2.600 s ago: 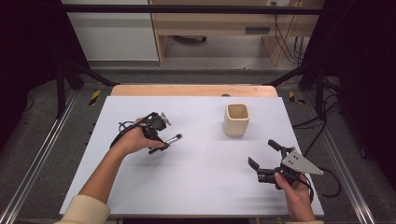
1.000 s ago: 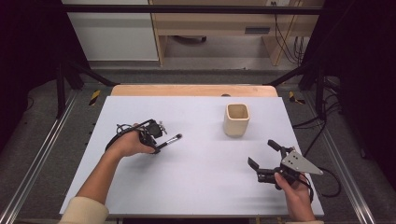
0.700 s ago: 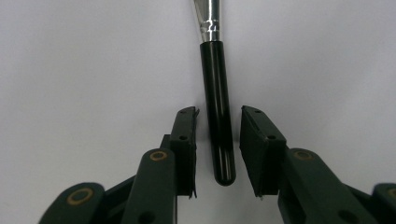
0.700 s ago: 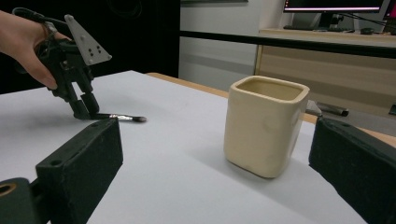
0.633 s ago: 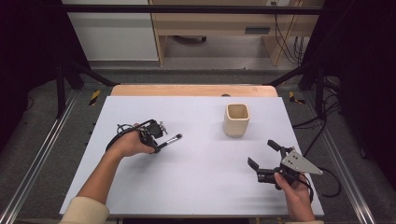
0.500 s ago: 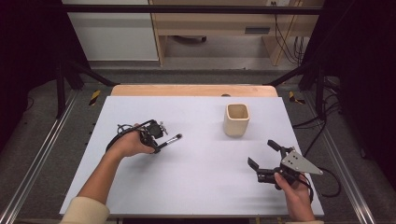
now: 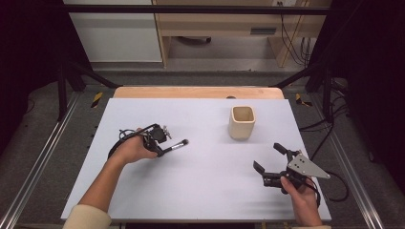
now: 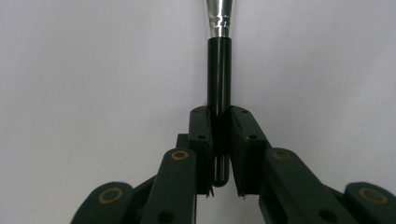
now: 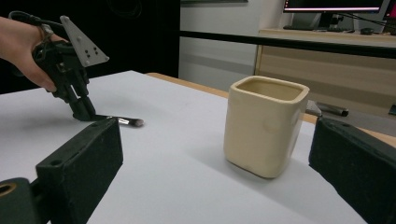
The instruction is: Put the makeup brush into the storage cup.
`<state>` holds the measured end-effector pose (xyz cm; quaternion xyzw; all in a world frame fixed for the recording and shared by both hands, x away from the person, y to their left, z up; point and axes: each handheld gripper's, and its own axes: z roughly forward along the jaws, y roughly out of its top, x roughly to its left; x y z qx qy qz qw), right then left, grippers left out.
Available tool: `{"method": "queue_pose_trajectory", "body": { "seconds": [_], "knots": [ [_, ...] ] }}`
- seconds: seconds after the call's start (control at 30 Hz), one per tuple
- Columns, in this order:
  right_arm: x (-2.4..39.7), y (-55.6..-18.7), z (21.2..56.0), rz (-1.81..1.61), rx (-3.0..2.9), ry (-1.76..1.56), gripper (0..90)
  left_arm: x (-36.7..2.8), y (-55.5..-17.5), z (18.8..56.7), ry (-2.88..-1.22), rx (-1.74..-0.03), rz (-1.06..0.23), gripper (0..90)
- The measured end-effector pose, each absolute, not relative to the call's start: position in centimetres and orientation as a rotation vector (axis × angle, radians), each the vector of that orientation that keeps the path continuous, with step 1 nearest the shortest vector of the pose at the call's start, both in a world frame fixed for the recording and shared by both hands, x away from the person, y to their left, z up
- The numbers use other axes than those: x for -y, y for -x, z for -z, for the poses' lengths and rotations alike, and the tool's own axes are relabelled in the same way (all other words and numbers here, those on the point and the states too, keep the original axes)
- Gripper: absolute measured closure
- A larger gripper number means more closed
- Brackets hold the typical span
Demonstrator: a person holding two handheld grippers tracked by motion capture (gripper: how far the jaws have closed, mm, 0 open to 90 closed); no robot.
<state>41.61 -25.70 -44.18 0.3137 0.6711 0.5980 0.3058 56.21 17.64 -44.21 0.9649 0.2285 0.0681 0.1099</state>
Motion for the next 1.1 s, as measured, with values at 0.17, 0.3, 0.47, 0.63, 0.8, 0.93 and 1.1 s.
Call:
{"method": "queue_pose_trajectory", "body": {
  "seconds": [0.17, 0.3, 0.47, 0.63, 0.8, 0.93, 1.1],
  "knots": [
    [25.6, -41.6, 44.2, -1.602, -1.765, -0.838, 3.5, -18.1, -55.4, 43.5, -2.742, -0.673, -0.254, 79.1],
    [25.1, -41.5, 44.2, -1.598, -1.77, -0.837, 3.7, -18.4, -54.0, 42.9, -2.611, -0.662, -0.304, 79.1],
    [24.2, -41.4, 43.9, -1.599, -1.773, -0.851, 3.5, -18.6, -51.6, 42.7, -2.454, -0.639, -0.372, 79.2],
    [21.9, -41.3, 43.5, -1.613, -1.807, -0.85, 2.6, -18.6, -49.3, 42.8, -2.27, -0.64, -0.425, 79.2],
    [19.3, -41.8, 43.6, -1.611, -1.865, -0.83, 3.0, -18.1, -47.5, 43.0, -2.15, -0.603, -0.45, 79.2],
    [17.8, -42.0, 43.4, -1.65, -1.882, -0.83, 5.1, -17.8, -47.1, 43.1, -2.098, -0.595, -0.461, 79.2],
    [16.7, -42.9, 42.8, -1.667, -1.935, -0.854, 9.1, -17.5, -46.6, 43.3, -2.026, -0.594, -0.464, 79.2]
  ]
}}
